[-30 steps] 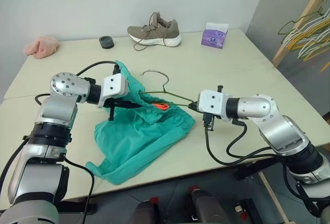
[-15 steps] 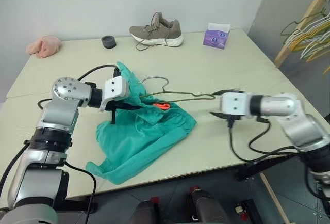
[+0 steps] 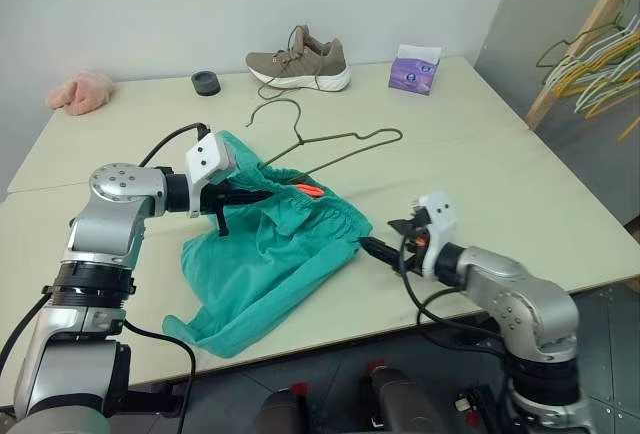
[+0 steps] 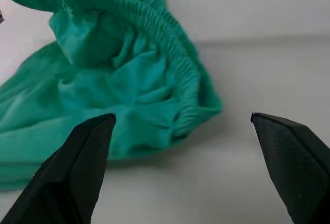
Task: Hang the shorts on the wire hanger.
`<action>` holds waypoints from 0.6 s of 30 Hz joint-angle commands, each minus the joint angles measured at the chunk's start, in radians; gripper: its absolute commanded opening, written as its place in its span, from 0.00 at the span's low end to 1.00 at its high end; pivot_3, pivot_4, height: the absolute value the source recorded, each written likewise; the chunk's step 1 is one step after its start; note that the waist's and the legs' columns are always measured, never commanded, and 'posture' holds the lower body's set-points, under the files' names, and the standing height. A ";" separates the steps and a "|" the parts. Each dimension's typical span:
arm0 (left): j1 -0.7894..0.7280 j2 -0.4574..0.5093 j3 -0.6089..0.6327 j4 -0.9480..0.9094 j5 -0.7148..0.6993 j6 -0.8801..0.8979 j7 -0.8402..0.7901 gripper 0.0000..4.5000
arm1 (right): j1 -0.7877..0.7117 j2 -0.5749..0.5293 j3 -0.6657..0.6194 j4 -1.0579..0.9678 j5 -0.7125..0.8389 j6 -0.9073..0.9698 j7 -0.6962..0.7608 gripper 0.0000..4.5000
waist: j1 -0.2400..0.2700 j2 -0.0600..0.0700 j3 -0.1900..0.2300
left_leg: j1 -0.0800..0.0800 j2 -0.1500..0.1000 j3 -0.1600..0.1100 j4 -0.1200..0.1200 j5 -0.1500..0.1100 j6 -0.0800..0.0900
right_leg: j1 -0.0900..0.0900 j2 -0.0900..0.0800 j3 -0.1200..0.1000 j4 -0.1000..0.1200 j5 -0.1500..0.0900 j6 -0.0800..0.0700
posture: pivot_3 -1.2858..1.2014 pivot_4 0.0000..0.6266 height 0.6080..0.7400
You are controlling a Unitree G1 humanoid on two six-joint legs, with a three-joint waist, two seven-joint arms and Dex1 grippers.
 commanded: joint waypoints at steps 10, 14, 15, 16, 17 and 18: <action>-0.007 0.010 0.032 -0.059 -0.028 0.018 0.015 0.00 | -0.118 0.240 -0.119 0.139 0.098 0.196 -0.146 1.00 | 0.000 -0.001 -0.001 | 0.000 0.000 0.000 0.000 0.000 0.000 | 0.000 0.000 0.000 0.000 0.000 0.000 | 0.46 0.17 1.00; -0.005 0.009 0.033 -0.063 -0.029 0.018 0.019 0.00 | -0.150 0.283 -0.128 0.209 0.097 0.177 -0.166 1.00 | -0.003 -0.001 -0.001 | 0.000 0.000 0.000 0.000 0.000 0.000 | -0.001 0.000 0.000 0.000 0.000 0.000 | 0.46 0.17 1.00; -0.003 0.009 0.034 -0.065 -0.030 0.019 0.022 0.00 | -0.154 0.274 -0.104 0.224 0.085 0.155 -0.162 0.96 | -0.004 -0.001 -0.001 | 0.000 0.000 0.000 0.000 0.000 0.000 | -0.001 0.000 0.000 0.000 0.000 0.000 | 0.46 0.17 1.00; -0.002 0.010 0.035 -0.067 -0.031 0.020 0.023 0.00 | -0.155 0.262 -0.080 0.234 0.073 0.132 -0.158 0.91 | -0.004 -0.001 -0.001 | 0.000 0.000 0.000 0.000 0.000 0.000 | -0.001 0.000 0.000 0.000 0.000 0.000 | 0.46 0.17 1.00; 0.001 0.011 0.036 -0.070 -0.032 0.020 0.024 0.00 | -0.153 0.244 -0.053 0.236 0.058 0.107 -0.156 0.87 | -0.004 -0.001 -0.001 | 0.000 0.000 0.000 0.000 0.000 0.000 | -0.001 0.000 0.000 0.000 0.000 0.000 | 0.46 0.17 1.00; 0.004 0.012 0.039 -0.072 -0.034 0.021 0.027 0.00 | -0.149 0.209 -0.007 0.235 0.032 0.062 -0.146 0.80 | -0.004 -0.001 -0.001 | 0.000 0.000 0.000 0.000 0.000 0.000 | -0.001 0.000 0.000 0.000 0.000 0.000 | 0.46 0.17 1.00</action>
